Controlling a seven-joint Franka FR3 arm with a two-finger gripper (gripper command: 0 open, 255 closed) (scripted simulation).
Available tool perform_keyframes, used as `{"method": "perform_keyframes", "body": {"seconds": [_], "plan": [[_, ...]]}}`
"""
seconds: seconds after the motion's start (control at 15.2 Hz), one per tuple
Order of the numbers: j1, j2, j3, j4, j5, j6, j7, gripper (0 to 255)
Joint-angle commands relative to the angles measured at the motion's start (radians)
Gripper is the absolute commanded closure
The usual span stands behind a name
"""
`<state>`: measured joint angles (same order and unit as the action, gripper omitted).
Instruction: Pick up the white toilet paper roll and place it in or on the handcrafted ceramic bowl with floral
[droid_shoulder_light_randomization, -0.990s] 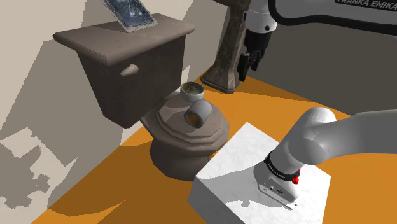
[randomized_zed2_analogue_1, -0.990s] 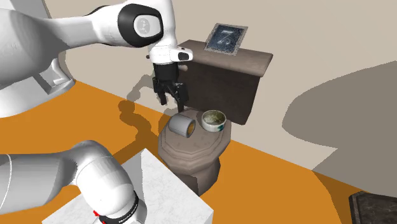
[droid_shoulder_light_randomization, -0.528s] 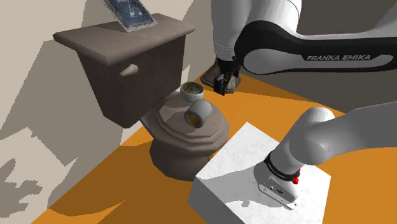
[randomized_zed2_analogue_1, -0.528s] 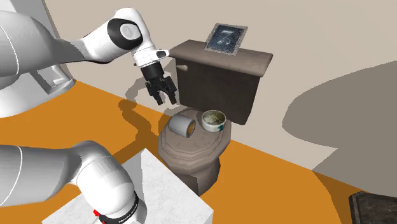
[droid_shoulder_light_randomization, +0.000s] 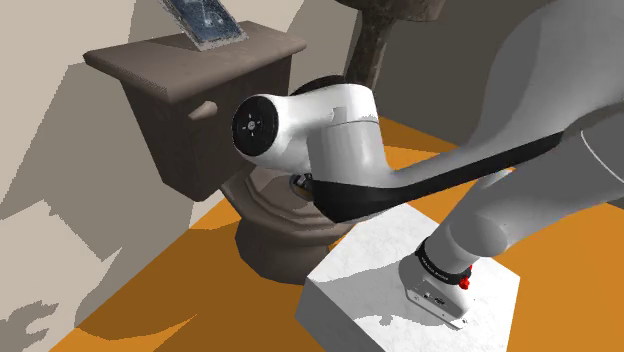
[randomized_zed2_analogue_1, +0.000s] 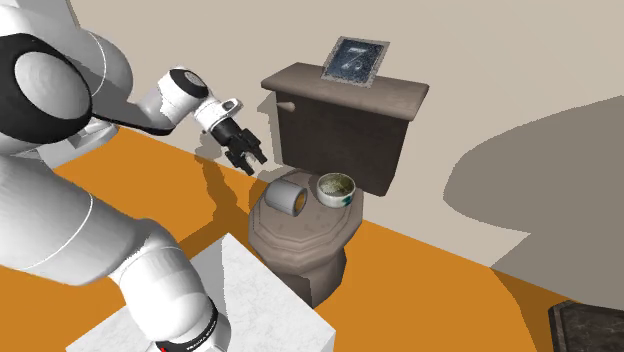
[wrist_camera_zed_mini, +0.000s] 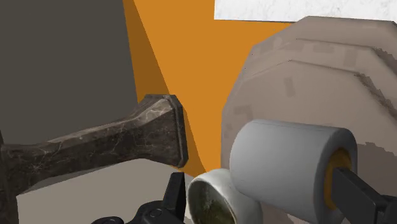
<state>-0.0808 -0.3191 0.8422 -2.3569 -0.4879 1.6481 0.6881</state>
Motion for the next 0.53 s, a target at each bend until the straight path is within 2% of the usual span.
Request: {"method": "perform_keyframes", "body": {"seconds": [0.0,0.07,0.13,0.2,0.33,0.4,0.46], "plan": [[-0.053,0.169,0.124,0.052,-0.139,-0.065,0.149,0],[-0.067,0.279,0.178,0.081,-0.221,-0.125,0.233,0],[-0.060,0.405,0.211,0.114,-0.308,-0.204,0.319,0],[-0.025,0.530,0.213,0.147,-0.390,-0.289,0.395,0],[0.097,0.723,0.143,0.211,-0.511,-0.425,0.497,0],[0.112,0.716,0.126,0.211,-0.507,-0.419,0.493,0],[0.104,0.708,0.122,0.198,-0.510,-0.406,0.491,0]]}}
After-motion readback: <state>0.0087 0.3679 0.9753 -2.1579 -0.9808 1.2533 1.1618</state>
